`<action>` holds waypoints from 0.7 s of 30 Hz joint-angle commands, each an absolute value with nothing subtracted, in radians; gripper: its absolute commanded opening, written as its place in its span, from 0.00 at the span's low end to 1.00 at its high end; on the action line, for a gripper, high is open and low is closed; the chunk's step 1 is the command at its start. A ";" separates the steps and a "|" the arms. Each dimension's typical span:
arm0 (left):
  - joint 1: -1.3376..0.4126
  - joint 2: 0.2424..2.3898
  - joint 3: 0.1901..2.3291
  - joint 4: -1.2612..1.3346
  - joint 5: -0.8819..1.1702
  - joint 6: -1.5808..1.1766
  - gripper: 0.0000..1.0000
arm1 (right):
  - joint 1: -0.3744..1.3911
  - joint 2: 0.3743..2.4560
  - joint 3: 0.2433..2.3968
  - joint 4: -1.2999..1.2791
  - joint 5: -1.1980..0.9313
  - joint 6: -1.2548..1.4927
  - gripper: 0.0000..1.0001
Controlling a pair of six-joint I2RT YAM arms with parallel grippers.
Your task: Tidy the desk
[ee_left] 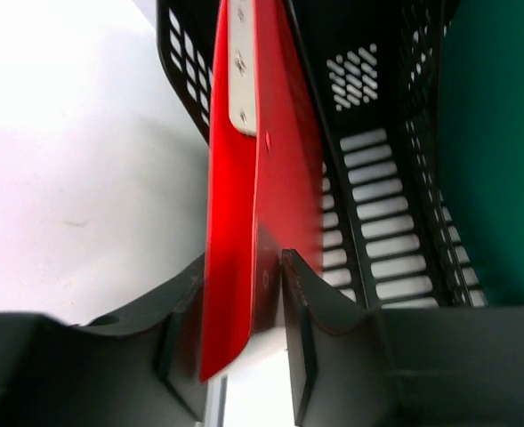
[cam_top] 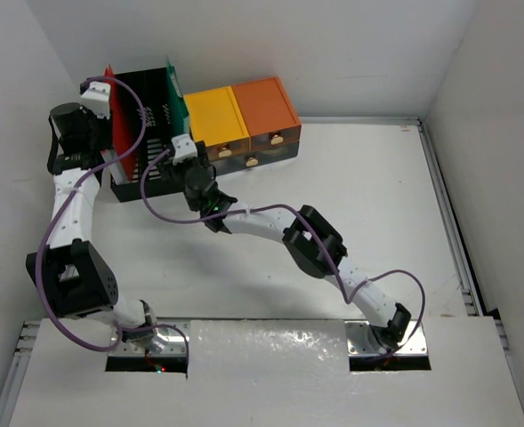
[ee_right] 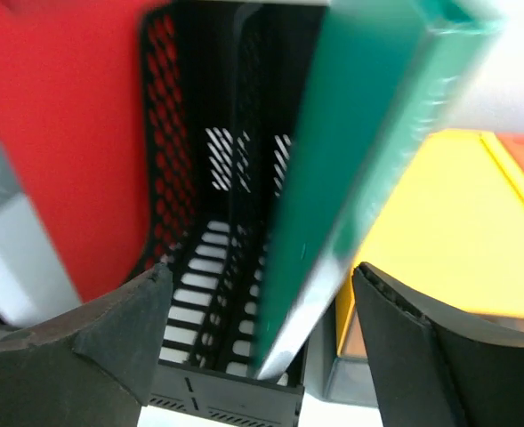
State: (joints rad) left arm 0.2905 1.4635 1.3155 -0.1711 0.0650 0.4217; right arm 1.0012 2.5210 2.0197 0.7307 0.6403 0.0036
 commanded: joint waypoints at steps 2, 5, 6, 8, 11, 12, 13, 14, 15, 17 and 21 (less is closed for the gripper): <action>0.308 1.445 1.341 -0.230 0.075 0.419 0.33 | 1.009 2.318 1.970 0.785 0.536 -0.023 0.82; 0.308 1.447 1.351 -0.248 0.078 0.416 0.34 | 1.009 2.263 1.942 0.769 0.483 -0.026 0.76; 0.308 1.445 1.358 -0.250 0.080 0.413 0.36 | 1.008 2.249 1.936 0.765 0.479 -0.025 0.73; 0.307 1.443 1.365 -0.267 0.081 0.408 0.38 | 1.008 2.243 1.939 0.753 0.474 -0.020 0.73; 0.307 1.428 1.374 -0.281 0.087 0.402 0.47 | 1.009 2.220 1.910 0.739 0.462 -0.009 0.79; 0.308 1.422 1.377 -0.284 0.089 0.403 0.50 | 1.008 2.203 1.882 0.748 0.456 -0.006 0.81; 0.307 1.419 1.382 -0.290 0.089 0.405 0.55 | 1.008 2.151 1.812 0.784 0.446 -0.006 0.83; 0.308 1.410 1.387 -0.302 0.089 0.406 0.58 | 1.008 2.119 1.774 0.801 0.442 -0.006 0.86; 0.308 1.407 1.402 -0.310 0.089 0.408 0.63 | 1.008 2.084 1.732 0.816 0.437 -0.006 0.89; 0.308 1.388 1.422 -0.339 0.098 0.413 0.67 | 1.002 1.954 1.605 0.801 0.443 -0.027 0.99; 0.308 1.327 1.456 -0.391 0.155 0.413 0.79 | 0.956 1.694 1.373 0.617 0.460 -0.022 0.99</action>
